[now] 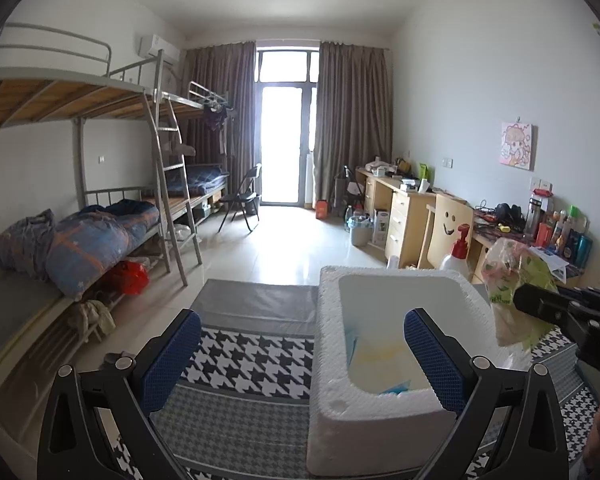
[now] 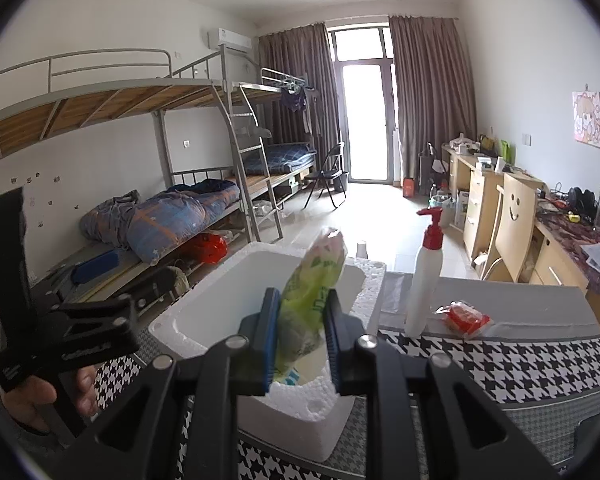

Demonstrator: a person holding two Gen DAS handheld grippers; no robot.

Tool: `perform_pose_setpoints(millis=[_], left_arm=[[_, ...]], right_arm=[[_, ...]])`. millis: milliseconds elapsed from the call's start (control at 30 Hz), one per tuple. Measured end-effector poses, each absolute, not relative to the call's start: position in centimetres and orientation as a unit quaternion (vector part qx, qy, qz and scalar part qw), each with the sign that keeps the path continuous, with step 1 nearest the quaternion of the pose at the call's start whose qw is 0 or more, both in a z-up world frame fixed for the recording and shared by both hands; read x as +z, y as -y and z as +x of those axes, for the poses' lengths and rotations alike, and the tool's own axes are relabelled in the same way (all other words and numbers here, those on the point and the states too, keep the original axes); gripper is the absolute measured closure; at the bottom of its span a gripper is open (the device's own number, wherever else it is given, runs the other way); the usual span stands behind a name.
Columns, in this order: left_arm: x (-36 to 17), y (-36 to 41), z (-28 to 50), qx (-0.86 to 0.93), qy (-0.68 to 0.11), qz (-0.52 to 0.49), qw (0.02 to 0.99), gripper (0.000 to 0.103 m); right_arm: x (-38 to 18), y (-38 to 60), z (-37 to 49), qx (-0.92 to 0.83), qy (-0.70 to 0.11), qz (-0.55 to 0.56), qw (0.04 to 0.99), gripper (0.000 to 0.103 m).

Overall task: Organize soft objects
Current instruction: 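Lower the plastic bag into the foam box and open the right tool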

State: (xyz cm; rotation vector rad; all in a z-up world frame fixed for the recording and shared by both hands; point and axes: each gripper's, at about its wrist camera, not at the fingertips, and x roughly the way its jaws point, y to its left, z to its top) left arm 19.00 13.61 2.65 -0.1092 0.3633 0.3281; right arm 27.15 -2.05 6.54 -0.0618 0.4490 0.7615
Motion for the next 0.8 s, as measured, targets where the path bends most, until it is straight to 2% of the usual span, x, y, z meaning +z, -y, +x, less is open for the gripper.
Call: perform_pose_setpoints(millis=[800], left_arm=[[1.0,-15.7,16.2,0.170,-0.188,-0.062,0.965,0.001]], right_arm=[[6.0,-2.1,27.6,0.381,-0.241,-0.040,0.892,0.078]])
